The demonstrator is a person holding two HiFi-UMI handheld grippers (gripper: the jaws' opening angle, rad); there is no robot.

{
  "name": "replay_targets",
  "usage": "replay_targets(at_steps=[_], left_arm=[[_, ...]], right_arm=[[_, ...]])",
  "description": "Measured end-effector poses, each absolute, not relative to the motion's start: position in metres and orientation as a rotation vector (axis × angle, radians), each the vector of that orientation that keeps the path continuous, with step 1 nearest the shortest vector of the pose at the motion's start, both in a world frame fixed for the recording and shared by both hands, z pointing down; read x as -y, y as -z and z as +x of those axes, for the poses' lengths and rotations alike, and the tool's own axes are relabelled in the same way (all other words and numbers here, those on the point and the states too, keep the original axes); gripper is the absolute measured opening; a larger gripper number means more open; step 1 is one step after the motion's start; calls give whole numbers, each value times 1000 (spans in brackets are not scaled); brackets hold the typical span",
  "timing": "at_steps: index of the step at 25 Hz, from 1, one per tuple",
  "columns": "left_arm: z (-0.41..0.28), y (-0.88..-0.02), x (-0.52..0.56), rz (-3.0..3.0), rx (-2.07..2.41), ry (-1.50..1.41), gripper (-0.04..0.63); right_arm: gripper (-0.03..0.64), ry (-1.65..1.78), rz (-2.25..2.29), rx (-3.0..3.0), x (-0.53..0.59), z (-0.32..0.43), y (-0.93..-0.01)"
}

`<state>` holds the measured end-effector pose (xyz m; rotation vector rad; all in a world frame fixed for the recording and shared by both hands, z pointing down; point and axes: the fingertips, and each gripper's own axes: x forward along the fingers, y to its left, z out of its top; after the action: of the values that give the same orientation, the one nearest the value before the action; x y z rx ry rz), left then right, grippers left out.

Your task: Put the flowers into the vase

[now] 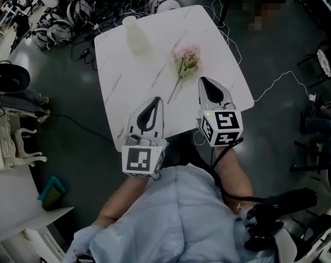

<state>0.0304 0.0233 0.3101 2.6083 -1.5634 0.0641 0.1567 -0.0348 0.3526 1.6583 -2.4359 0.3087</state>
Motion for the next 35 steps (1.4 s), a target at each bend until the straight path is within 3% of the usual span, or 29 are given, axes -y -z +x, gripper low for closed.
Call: replay_targets(at_steps=[14, 17, 19, 21, 35], left_arm=[[75, -319, 90, 2502, 1654, -200, 5], [65, -332, 104, 2441, 1654, -238, 5], [58, -340, 113, 2440, 1626, -225, 5], [47, -349, 125, 2410, 1622, -197, 5], [-8, -422, 160, 2221, 1558, -207, 5]], right_arm=[[21, -486, 1555, 2474, 173, 196, -388], [70, -558, 1527, 2433, 192, 192, -409], [183, -621, 1508, 2395, 205, 188, -428], [232, -690, 1500, 2359, 218, 184, -448], [276, -921, 1488, 2137, 256, 177, -535]])
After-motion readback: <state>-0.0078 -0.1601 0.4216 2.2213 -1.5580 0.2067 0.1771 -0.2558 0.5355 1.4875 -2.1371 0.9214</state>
